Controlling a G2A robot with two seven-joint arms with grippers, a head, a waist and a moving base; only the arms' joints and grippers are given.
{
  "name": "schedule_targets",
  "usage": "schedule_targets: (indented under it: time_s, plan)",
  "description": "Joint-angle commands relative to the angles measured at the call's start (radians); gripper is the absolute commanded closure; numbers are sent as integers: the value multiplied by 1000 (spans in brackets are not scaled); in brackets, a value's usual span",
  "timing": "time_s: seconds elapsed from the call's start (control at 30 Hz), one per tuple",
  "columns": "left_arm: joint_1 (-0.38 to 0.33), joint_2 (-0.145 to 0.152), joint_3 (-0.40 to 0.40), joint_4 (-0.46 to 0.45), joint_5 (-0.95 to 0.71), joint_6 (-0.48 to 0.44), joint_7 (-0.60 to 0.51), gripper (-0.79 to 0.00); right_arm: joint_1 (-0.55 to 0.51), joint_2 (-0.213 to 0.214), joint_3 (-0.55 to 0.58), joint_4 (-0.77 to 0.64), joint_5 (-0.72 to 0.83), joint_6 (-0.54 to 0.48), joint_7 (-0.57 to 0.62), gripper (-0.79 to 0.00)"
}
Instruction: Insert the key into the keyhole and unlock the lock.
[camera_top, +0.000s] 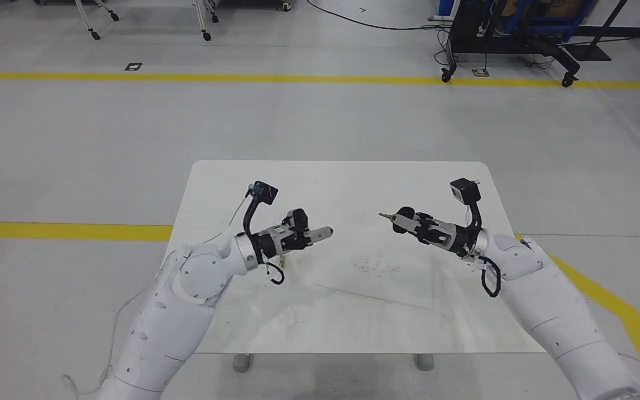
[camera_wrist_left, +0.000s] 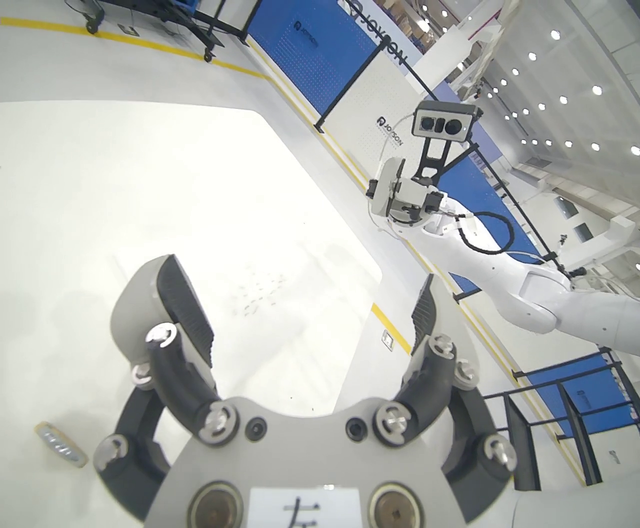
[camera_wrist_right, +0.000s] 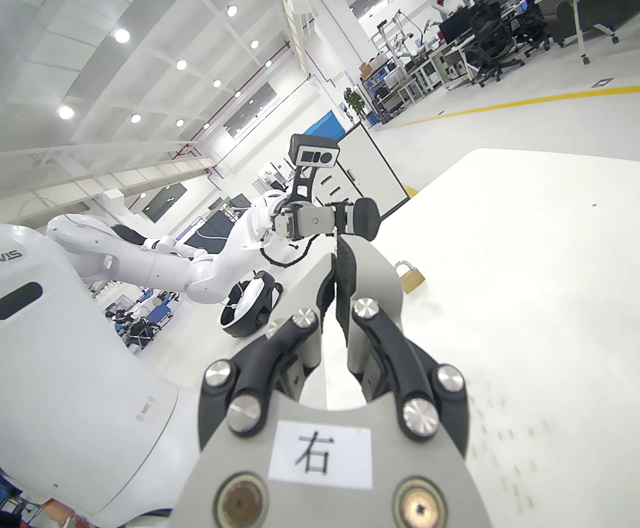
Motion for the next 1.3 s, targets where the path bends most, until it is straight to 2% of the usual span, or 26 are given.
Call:
schedule_targets:
  time_s: [0.0, 0.13, 0.2, 0.3, 0.37, 0.47, 0.6, 0.7, 0.83, 0.9, 0.93, 1.0, 1.13, 1.27]
  plan:
    - [38, 19, -70, -95, 146, 54, -29, -785, 0, 0, 0, 0, 0, 0, 0, 0]
    - [147, 55, -178, -302, 373, 113, -224, -785, 0, 0, 0, 0, 0, 0, 0, 0]
    - [185, 68, -201, -382, 444, 131, -353, -785, 0, 0, 0, 0, 0, 0, 0, 0]
    - [223, 76, -184, -453, 520, 161, -475, -785, 0, 0, 0, 0, 0, 0, 0, 0]
    - [232, 77, -148, -458, 583, 179, -509, -785, 0, 0, 0, 0, 0, 0, 0, 0]
    - [220, 71, -81, -402, 634, 214, -473, -785, 0, 0, 0, 0, 0, 0, 0, 0]
    - [164, 53, 17, -293, 660, 279, -401, -782, 0, 0, 0, 0, 0, 0, 0, 0]
    - [106, 41, 76, -210, 682, 303, -386, -699, 0, 0, 0, 0, 0, 0, 0, 0]
    - [38, 26, 145, -129, 747, 348, -401, -650, 0, 0, 0, 0, 0, 0, 0, 0]
    - [15, 20, 165, -102, 771, 372, -395, -585, 0, 0, 0, 0, 0, 0, 0, 0]
    - [6, 17, 174, -90, 786, 385, -395, -508, 0, 0, 0, 0, 0, 0, 0, 0]
    - [-5, 11, 186, -75, 781, 405, -378, -409, 0, 0, 0, 0, 0, 0, 0, 0]
    - [-22, 3, 198, -45, 773, 418, -351, -354, 0, 0, 0, 0, 0, 0, 0, 0]
    - [-37, -3, 209, -14, 778, 429, -341, -336, 0, 0, 0, 0, 0, 0, 0, 0]
